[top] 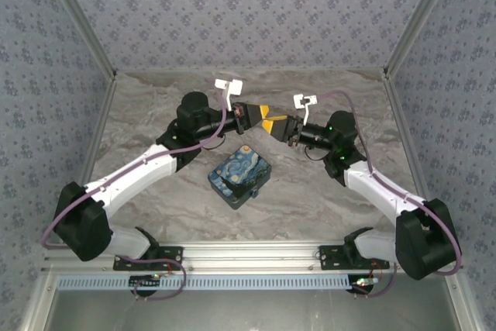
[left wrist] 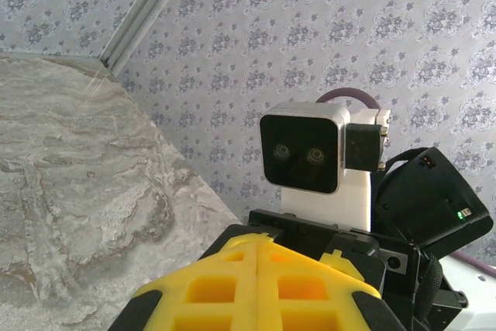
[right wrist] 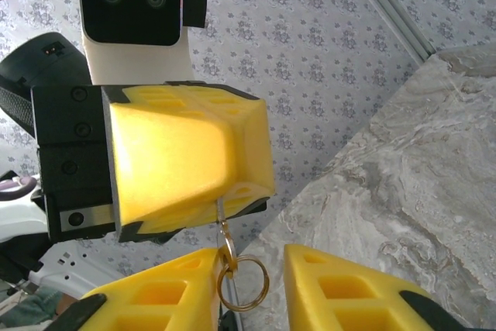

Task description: Unlock the padlock with the key

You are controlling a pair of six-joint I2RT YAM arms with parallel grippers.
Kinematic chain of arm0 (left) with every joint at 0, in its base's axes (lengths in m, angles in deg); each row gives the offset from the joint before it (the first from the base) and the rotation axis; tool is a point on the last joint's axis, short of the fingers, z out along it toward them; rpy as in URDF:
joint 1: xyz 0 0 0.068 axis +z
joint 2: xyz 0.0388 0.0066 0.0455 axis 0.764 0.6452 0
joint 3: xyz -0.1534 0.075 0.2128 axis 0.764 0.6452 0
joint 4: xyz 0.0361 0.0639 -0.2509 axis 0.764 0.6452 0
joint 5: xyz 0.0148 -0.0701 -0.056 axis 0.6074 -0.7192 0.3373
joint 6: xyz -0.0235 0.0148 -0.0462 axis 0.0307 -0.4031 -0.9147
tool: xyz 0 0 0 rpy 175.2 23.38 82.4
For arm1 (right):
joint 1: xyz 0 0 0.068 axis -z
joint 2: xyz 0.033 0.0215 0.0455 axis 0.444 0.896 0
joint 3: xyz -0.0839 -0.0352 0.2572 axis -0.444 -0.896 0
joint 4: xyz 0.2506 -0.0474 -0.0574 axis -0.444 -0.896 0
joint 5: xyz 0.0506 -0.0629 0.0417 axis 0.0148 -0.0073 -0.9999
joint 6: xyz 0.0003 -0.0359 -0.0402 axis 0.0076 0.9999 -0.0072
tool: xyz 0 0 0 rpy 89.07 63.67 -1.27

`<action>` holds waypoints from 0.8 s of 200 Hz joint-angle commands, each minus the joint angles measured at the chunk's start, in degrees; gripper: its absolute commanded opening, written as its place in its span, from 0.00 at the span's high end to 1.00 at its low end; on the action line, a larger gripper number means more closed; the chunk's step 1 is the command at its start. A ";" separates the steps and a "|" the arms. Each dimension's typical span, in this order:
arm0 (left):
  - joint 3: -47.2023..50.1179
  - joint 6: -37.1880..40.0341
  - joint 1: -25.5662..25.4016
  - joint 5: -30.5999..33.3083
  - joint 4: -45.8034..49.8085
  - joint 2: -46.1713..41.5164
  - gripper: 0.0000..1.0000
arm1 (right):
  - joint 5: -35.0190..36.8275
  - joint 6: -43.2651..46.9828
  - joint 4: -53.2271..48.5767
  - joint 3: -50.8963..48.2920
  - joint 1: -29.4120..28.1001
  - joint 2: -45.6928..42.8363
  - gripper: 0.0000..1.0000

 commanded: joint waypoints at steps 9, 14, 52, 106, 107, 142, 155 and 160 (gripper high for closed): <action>0.21 0.09 0.27 0.02 -1.82 -0.27 1.00 | 0.50 -0.38 0.20 1.38 0.83 -0.42 0.80; 0.24 0.19 0.27 0.12 -1.82 -0.32 1.00 | 0.50 -0.39 0.05 1.36 0.98 -0.56 0.82; 0.04 0.76 0.24 0.77 -0.84 -0.38 1.00 | 0.37 0.53 -2.24 0.96 2.28 -1.76 0.95; -0.69 4.73 1.06 5.24 8.43 -3.01 0.47 | 2.32 8.35 -16.24 -1.17 3.12 -5.26 0.99; -0.74 4.89 1.09 5.38 8.85 -3.16 0.46 | 2.42 8.50 -16.59 -1.24 3.11 -5.35 0.99; 0.34 11.41 0.77 13.53 26.41 -9.36 0.29 | 6.03 14.79 -27.33 -4.40 3.99 -9.21 0.99; 1.89 12.67 -0.52 16.62 31.99 -11.50 0.26 | 7.01 15.70 -29.77 -5.58 4.45 -10.06 0.99; 2.44 12.95 -1.38 18.13 34.10 -12.16 0.25 | 7.50 16.13 -31.09 -5.86 4.66 -10.39 0.99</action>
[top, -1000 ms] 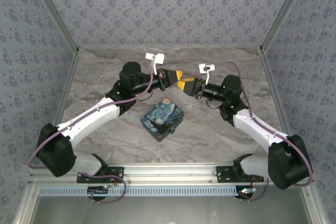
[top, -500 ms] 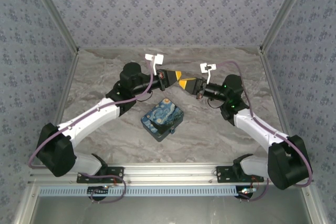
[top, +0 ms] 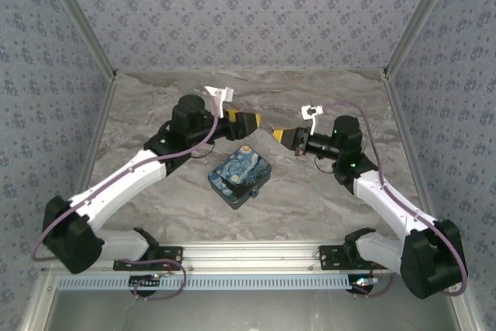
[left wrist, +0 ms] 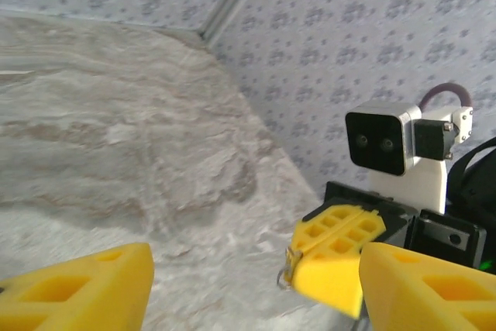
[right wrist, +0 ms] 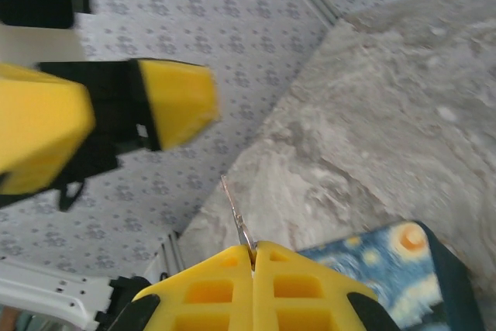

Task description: Unlock the padlock with the key

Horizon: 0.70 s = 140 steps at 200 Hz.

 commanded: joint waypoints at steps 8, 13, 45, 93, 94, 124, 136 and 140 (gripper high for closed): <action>2.67 5.06 -3.76 9.95 16.79 -5.69 0.23 | 4.22 6.03 -11.48 -2.22 1.26 -2.72 0.99; 3.08 5.00 -5.20 11.72 18.79 -5.97 0.22 | 5.17 6.55 -13.23 -2.29 1.46 -2.90 0.99; 4.01 1.59 -13.66 20.90 27.41 -4.95 0.19 | 10.31 8.21 -21.74 -2.68 2.93 -3.86 0.99; 6.29 -6.97 -16.28 20.75 27.53 -0.09 0.19 | 13.15 10.36 -29.42 -2.86 3.42 -4.95 0.99; 6.29 -7.11 -16.33 20.71 27.57 0.02 0.19 | 13.15 10.38 -29.57 -2.86 3.41 -4.96 0.99; 5.04 -9.51 -16.20 21.50 28.52 3.59 0.18 | 13.09 10.99 -30.40 -3.34 3.66 -5.07 0.99; 4.41 -10.41 -15.73 21.91 29.72 4.98 0.18 | 13.07 11.19 -30.51 -3.36 3.89 -4.79 0.99; 4.29 -10.70 -15.45 21.83 30.03 5.47 0.17 | 13.02 11.20 -30.47 -3.33 3.93 -4.67 0.99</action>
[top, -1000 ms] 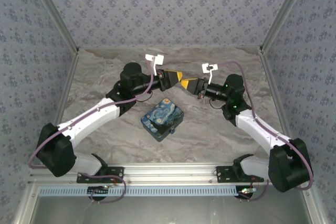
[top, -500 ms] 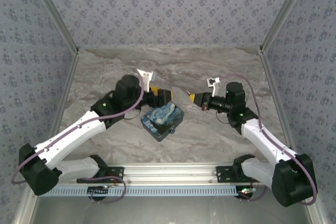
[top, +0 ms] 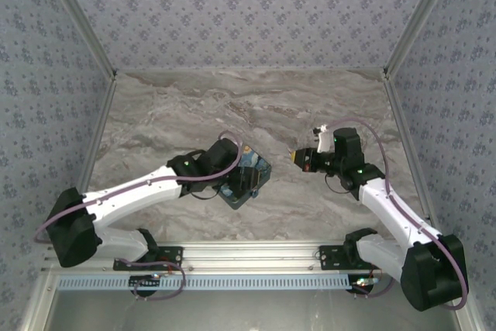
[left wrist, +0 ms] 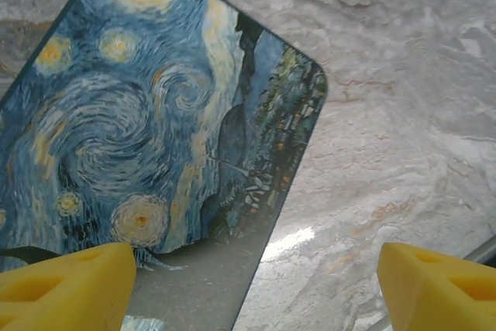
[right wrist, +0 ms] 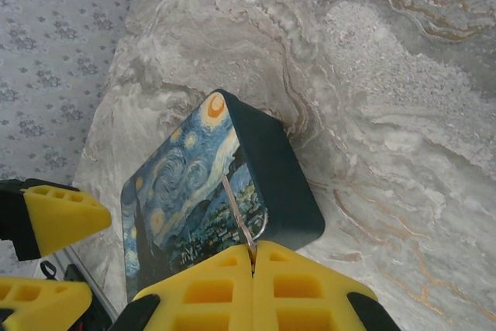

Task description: Unlock the padlock with the key

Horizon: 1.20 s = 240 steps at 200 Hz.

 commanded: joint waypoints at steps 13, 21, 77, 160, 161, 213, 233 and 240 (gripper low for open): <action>-2.08 -4.64 1.56 1.00 3.65 3.28 0.17 | 0.89 1.60 -2.32 -0.53 0.80 -0.24 0.99; -1.93 -5.17 2.28 0.24 3.92 3.94 0.17 | 0.89 1.62 -2.32 -0.28 0.91 -0.06 0.99; -0.98 -4.12 5.69 -1.89 2.82 5.26 0.16 | 1.30 1.57 -2.11 0.52 1.23 1.72 0.99; -4.25 0.01 9.03 -2.51 0.23 11.48 0.16 | 1.88 1.69 -3.12 1.45 1.19 2.33 0.99; -4.36 0.08 9.07 -2.51 0.17 11.63 0.16 | 1.87 1.69 -3.12 1.43 1.17 2.33 0.99; -12.43 6.44 12.54 -2.16 -0.25 18.70 0.16 | 2.13 1.95 -4.30 1.11 1.18 1.75 0.99; -15.10 8.80 14.05 -2.54 -0.49 20.89 0.15 | 2.25 1.89 -4.54 0.85 1.14 1.22 0.99; -15.74 9.54 14.48 -2.81 -0.65 21.69 0.15 | 2.37 1.87 -4.70 0.82 1.09 0.97 0.99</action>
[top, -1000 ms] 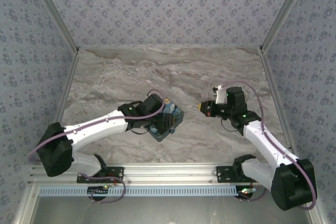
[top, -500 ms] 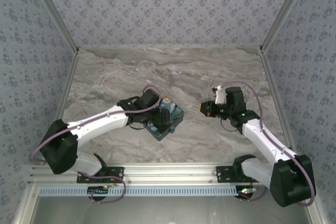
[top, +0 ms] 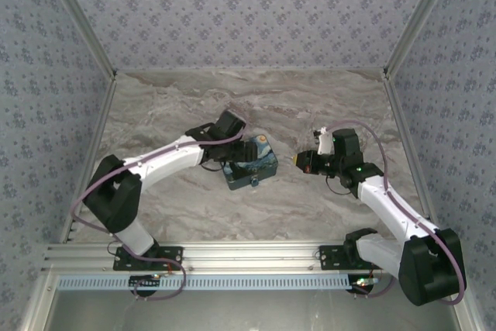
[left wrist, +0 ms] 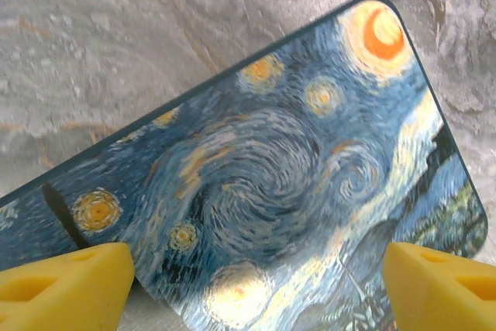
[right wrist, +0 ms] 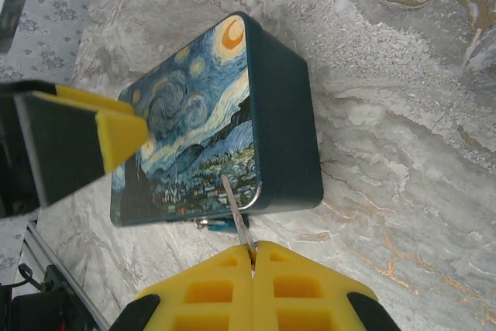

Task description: Unlock the padlock with the key

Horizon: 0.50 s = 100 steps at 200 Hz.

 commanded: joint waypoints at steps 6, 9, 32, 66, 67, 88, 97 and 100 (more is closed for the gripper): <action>-3.49 5.25 1.86 -0.69 -0.03 3.33 0.15 | 0.84 0.84 -1.89 0.65 0.22 -1.41 0.99; -3.75 5.47 1.96 -0.90 -0.10 3.63 0.15 | 0.91 0.88 -1.89 0.60 0.21 -1.51 0.99; -5.47 7.15 2.58 -2.01 -0.58 5.80 0.15 | 1.13 0.54 -2.22 0.00 0.16 -2.47 0.99; -9.49 9.62 3.10 -3.80 -1.18 9.40 0.15 | 1.60 0.44 -2.80 -0.57 0.03 -3.53 0.99; -9.69 9.70 3.14 -3.83 -1.14 9.58 0.15 | 1.57 0.40 -2.87 -0.55 0.07 -3.55 0.99; -13.20 11.31 3.20 -4.50 -0.68 12.20 0.15 | 1.79 0.27 -3.23 -0.83 0.07 -4.18 0.99; -14.67 11.95 3.21 -4.61 -0.56 13.27 0.15 | 2.04 0.27 -3.42 -0.93 0.02 -4.51 0.99; -15.23 12.15 3.24 -4.71 -0.51 13.70 0.15 | 2.06 0.27 -3.54 -0.97 0.03 -4.60 0.99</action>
